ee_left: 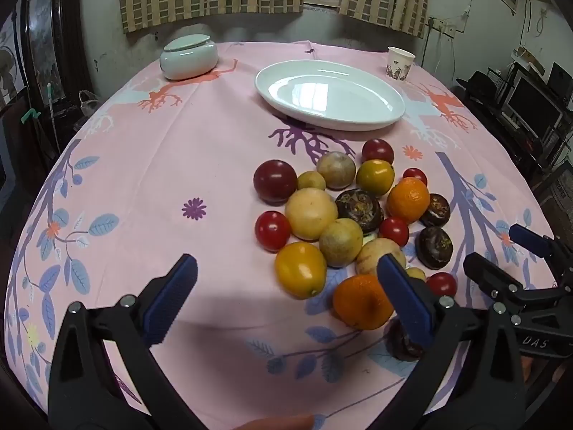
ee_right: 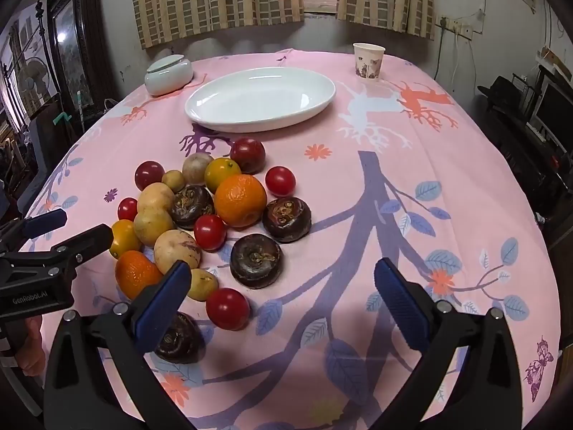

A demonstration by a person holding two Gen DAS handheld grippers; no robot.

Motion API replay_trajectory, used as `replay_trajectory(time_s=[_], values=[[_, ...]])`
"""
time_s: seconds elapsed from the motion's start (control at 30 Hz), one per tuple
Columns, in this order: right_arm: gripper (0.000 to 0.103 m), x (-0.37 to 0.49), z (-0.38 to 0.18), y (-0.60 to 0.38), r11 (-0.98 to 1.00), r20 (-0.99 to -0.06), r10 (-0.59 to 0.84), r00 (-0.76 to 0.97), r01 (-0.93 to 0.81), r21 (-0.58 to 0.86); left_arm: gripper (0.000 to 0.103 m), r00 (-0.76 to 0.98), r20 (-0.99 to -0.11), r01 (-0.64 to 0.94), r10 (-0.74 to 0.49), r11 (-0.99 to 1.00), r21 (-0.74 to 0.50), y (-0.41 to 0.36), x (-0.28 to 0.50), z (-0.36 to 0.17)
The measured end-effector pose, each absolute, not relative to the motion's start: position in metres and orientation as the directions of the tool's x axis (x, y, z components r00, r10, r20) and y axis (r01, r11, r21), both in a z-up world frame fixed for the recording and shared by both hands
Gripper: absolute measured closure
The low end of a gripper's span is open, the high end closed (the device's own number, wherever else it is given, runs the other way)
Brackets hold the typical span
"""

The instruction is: Organize fruits

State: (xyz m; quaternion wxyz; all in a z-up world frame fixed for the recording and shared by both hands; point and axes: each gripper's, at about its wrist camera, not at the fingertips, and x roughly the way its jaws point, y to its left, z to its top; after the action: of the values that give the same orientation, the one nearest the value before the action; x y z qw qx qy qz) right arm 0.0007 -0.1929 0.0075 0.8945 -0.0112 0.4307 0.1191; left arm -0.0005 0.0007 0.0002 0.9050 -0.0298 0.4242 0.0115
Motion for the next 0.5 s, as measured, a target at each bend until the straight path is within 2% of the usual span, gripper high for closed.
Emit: replay_trajectory(time_s=[0.2, 0.5], values=[[0.001, 0.0, 0.006, -0.192, 0.972, -0.775, 0.201, 0.6, -0.223, 0.08, 0.002, 0.647, -0.762, -0.043, 0.009, 0.999, -0.025, -0.009, -0.01, -0.006], [0.001, 0.001, 0.005, -0.192, 0.972, -0.779, 0.199, 0.594, -0.22, 0.08, 0.002, 0.64, -0.767, -0.046, -0.042, 0.995, -0.093, 0.003, -0.002, -0.001]])
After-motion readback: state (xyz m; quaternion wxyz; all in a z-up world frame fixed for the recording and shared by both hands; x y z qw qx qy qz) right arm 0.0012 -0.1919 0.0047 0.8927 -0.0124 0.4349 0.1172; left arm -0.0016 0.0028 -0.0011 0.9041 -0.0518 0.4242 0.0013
